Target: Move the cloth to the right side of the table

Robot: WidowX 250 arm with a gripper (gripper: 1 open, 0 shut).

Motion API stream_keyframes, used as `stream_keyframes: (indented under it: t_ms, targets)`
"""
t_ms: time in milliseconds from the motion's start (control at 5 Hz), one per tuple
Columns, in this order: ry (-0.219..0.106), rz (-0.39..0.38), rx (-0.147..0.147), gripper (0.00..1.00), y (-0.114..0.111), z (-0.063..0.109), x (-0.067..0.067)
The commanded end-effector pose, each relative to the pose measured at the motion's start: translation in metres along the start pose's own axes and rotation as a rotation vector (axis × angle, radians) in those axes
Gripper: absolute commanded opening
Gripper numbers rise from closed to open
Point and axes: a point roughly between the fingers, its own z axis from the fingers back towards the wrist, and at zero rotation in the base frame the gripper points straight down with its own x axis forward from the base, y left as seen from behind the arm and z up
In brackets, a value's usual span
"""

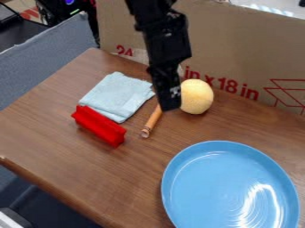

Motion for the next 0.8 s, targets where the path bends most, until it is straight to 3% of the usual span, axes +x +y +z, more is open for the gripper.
stream_keyframes:
  t_ms: [0,200,400,600]
  targets:
    - [-0.052,0.041,0.027,0.00,-0.003,0.017,0.003]
    - [-0.078,0.051,0.031,0.00,0.005,0.000,0.014]
    - [-0.111,0.067,0.019,0.00,0.004,0.005,0.033]
    - [-0.147,0.047,-0.003,0.00,-0.005,0.016,0.037]
